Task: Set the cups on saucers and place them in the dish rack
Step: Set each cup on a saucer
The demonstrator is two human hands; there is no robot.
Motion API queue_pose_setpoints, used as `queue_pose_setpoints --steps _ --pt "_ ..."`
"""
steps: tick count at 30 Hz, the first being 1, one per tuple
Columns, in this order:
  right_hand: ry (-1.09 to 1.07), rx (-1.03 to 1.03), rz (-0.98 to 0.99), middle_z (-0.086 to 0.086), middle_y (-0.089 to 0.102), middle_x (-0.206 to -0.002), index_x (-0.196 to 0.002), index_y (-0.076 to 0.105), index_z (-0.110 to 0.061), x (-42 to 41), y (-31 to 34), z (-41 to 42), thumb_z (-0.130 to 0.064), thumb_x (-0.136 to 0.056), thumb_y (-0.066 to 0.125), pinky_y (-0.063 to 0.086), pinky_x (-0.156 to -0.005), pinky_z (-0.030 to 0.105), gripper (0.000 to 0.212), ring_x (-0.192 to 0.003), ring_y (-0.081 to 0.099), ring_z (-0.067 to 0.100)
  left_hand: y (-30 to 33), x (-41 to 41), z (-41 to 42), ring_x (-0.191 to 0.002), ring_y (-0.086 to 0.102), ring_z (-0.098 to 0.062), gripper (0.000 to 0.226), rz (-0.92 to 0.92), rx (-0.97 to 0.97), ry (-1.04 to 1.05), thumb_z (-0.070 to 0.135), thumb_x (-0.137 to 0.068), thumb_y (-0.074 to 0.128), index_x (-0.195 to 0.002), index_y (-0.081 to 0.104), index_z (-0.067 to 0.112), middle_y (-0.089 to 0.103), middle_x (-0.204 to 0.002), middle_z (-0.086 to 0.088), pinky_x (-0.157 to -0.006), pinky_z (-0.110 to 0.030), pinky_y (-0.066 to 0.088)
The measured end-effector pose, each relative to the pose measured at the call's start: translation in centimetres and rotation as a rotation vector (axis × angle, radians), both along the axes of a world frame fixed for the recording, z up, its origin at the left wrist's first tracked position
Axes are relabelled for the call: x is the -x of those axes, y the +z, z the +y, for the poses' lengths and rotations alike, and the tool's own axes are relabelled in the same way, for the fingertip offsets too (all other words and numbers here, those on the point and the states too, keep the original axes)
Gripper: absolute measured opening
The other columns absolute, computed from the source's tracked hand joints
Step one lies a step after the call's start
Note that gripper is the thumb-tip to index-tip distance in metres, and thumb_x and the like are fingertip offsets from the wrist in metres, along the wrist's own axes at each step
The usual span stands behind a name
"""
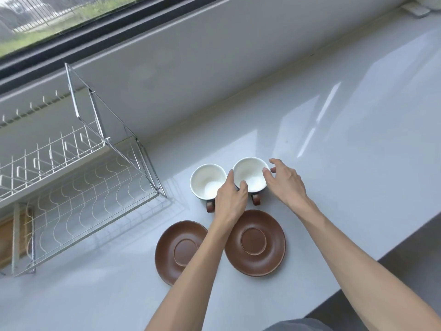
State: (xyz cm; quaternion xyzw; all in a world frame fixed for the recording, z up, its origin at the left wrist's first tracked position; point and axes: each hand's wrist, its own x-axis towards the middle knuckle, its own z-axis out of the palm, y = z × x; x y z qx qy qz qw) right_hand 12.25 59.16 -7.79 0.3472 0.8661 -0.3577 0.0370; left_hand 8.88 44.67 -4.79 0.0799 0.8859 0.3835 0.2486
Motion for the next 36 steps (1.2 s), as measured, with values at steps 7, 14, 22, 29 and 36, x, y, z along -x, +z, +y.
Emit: queue_pose_setpoints --steps 7,14,22,29,36 --pt "0.002 0.056 -0.041 0.012 0.064 -0.125 -0.141 0.046 -0.019 0.7 -0.8 -0.1 -0.035 -0.096 0.039 0.048 -0.092 0.042 0.048 -0.114 0.057 0.038 -0.9 0.4 0.7 -0.077 0.049 -0.032 0.028 -0.027 -0.004 -0.001 0.023 -0.099 0.037 -0.121 0.047 0.01 0.047 -0.071 -0.002 -0.068 -0.039 0.036" --pt "-0.036 0.101 -0.016 0.015 0.065 -0.113 -0.139 0.046 -0.02 0.8 -1.1 -0.3 -0.025 -0.091 0.037 0.055 -0.085 0.049 0.05 -0.097 0.064 0.04 -0.9 0.5 0.7 -0.064 0.042 -0.025 0.018 -0.025 -0.018 0.003 0.019 -0.098 0.037 -0.111 0.044 0.009 0.042 -0.065 0.0 -0.062 -0.038 0.031" --pt "-0.07 0.077 -0.018 0.017 0.066 -0.11 -0.138 0.048 -0.017 0.4 -1.9 -0.3 -0.013 -0.086 0.037 0.056 -0.084 0.046 0.054 -0.088 0.067 0.042 -1.1 0.2 0.6 -0.061 0.037 -0.024 0.004 -0.019 -0.041 -0.007 0.017 -0.094 0.041 -0.095 0.04 0.013 0.039 -0.063 0.001 -0.064 -0.037 0.031" --pt "-0.081 0.048 0.022 0.016 0.068 -0.107 -0.133 0.052 -0.015 -0.8 -1.5 -0.3 -0.01 -0.083 0.037 0.055 -0.084 0.046 0.053 -0.087 0.067 0.044 -0.7 -0.7 0.2 -0.06 0.037 -0.023 0.003 0.008 -0.069 -0.022 0.017 -0.093 0.043 -0.092 0.041 0.016 0.037 -0.063 0.001 -0.064 -0.036 0.031" --pt "-0.06 0.025 0.089 0.016 0.07 -0.102 -0.13 0.055 -0.014 -2.7 -0.1 -1.6 -0.011 -0.082 0.039 0.055 -0.083 0.047 0.05 -0.084 0.068 0.043 0.5 -2.2 -1.7 -0.064 0.043 -0.022 0.004 0.022 -0.141 -0.015 0.021 -0.088 0.042 -0.085 0.042 0.024 0.046 -0.072 0.001 -0.059 -0.037 0.035"
